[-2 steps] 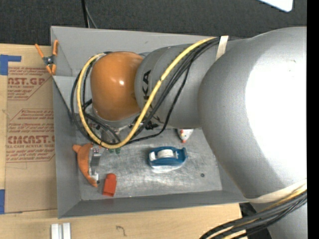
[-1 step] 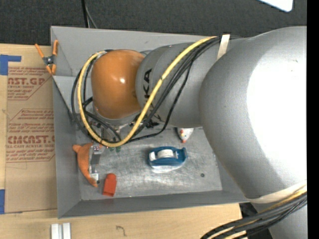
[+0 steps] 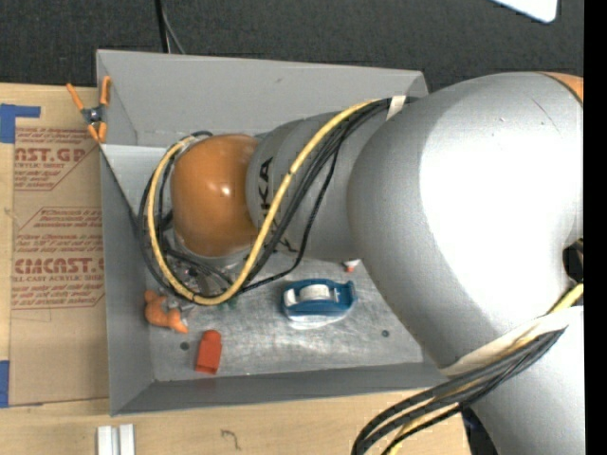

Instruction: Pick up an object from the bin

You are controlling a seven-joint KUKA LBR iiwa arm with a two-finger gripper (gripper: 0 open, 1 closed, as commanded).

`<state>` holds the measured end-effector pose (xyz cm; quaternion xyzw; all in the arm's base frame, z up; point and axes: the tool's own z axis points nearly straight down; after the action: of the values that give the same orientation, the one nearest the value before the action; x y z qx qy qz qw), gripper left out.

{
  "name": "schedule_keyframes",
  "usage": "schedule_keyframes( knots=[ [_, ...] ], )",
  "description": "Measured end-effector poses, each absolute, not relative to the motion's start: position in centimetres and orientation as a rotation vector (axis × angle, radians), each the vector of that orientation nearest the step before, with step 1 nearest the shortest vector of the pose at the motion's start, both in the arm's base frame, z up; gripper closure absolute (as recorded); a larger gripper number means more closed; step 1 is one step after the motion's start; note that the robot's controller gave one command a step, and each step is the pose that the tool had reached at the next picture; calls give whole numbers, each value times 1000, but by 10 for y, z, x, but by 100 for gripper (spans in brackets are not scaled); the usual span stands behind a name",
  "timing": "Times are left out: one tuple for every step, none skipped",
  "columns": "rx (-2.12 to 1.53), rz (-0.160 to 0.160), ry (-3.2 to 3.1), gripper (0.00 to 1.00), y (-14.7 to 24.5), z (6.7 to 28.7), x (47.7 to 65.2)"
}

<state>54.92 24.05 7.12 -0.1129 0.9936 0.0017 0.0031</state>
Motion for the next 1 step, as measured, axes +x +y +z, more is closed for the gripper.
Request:
schedule_keyframes(
  knots=[
    [-355, 3, 3120, 0, 240, 70, 548]
  ],
)
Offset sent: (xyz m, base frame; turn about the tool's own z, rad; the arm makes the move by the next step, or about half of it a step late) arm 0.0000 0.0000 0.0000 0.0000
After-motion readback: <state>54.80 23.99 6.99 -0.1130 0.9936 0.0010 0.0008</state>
